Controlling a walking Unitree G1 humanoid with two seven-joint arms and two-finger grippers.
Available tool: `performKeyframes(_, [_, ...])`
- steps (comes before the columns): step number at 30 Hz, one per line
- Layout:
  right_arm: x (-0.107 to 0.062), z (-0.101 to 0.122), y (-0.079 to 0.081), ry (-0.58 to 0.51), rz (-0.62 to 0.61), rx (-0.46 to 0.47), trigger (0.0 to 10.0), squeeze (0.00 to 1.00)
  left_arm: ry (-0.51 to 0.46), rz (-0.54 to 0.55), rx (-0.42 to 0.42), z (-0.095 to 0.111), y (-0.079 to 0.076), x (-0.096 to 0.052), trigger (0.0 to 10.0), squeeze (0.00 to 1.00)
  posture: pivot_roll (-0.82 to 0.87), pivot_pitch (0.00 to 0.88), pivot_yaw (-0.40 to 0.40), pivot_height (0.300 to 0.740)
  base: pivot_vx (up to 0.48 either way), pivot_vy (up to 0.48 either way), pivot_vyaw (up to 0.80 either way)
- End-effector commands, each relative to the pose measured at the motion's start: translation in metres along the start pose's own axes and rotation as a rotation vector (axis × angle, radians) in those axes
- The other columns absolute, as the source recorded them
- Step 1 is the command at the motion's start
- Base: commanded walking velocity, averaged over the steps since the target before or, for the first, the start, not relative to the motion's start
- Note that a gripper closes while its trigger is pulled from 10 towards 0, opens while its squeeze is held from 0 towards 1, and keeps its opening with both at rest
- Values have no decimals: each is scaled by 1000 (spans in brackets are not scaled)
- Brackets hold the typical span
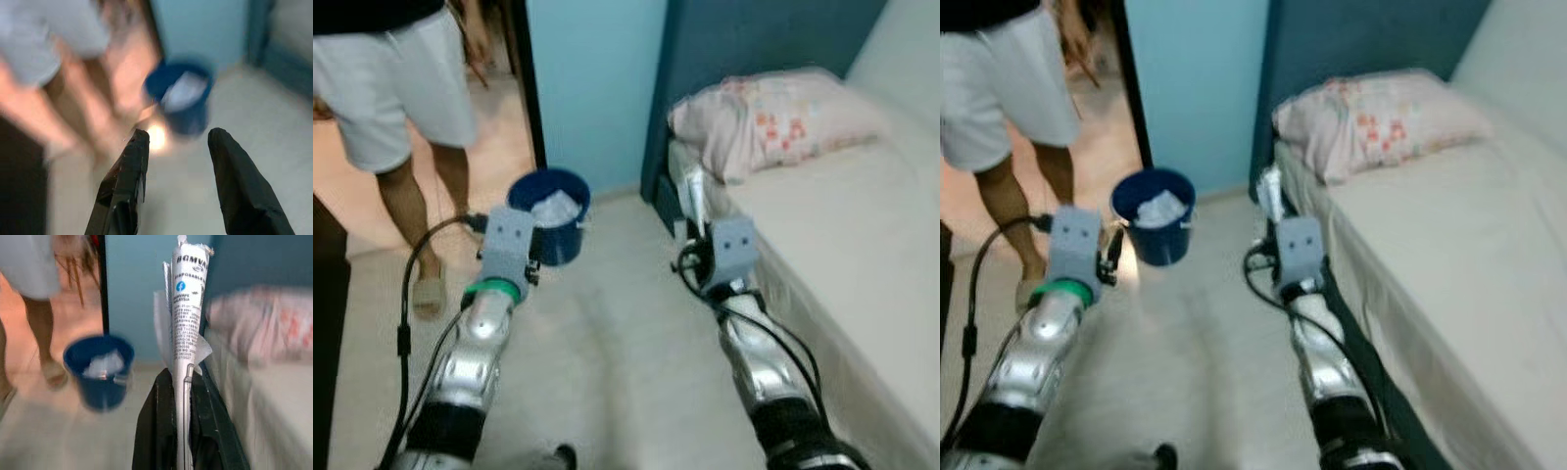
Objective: Clean up the room
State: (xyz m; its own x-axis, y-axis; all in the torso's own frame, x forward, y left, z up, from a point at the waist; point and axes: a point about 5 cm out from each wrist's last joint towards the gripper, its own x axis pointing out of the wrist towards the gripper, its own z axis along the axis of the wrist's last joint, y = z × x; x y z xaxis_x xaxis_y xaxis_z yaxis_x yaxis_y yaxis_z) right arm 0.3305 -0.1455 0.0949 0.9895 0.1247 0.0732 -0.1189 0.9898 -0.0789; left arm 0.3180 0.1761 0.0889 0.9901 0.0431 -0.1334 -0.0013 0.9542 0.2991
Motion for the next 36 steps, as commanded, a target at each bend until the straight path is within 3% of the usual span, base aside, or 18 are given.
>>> performKeyframes(1, [-8,-19,-1,91,1,29,10000,0,40,-4,17,-13,-3,-3,10000,0,29,30,13,740,0,0,781])
performKeyframes(3, [-18,-40,-2,197,9,51,10000,0,108,-9,36,-34,-2,-9,10000,0,29,29,15,740,0,0,778])
performKeyframes(4, [-18,-40,-2,197,9,51,10000,0,108,-9,36,-34,-2,-9,10000,0,29,29,15,740,0,0,775])
performKeyframes(6, [-33,-64,0,317,34,85,10000,0,198,-19,58,-61,0,-19,10000,0,30,28,16,740,0,0,775])
performKeyframes(10, [-38,-70,6,342,59,118,9922,0,244,-20,75,-75,1,-24,10000,0,30,27,19,740,0,0,772])
performKeyframes(14, [-35,-67,11,315,78,133,10000,0,229,-20,82,-76,0,-23,10000,0,33,26,19,740,229,0,763])
performKeyframes(20, [-27,-57,19,253,120,109,10000,0,196,-26,75,-69,-5,-16,10000,0,34,24,22,740,458,0,0])
performKeyframes(25, [-29,-62,15,276,76,99,10000,0,191,-40,82,-71,-7,-15,10000,0,33,24,23,740,458,0,0])
performKeyframes(29, [-38,-78,-1,390,-30,-12,10000,0,199,-75,88,-76,-11,-16,10000,0,33,28,25,740,458,0,0])
performKeyframes(36, [-43,-81,-12,396,-86,32,10000,0,205,-87,102,-79,-11,-18,10000,0,25,32,31,740,454,0,0])
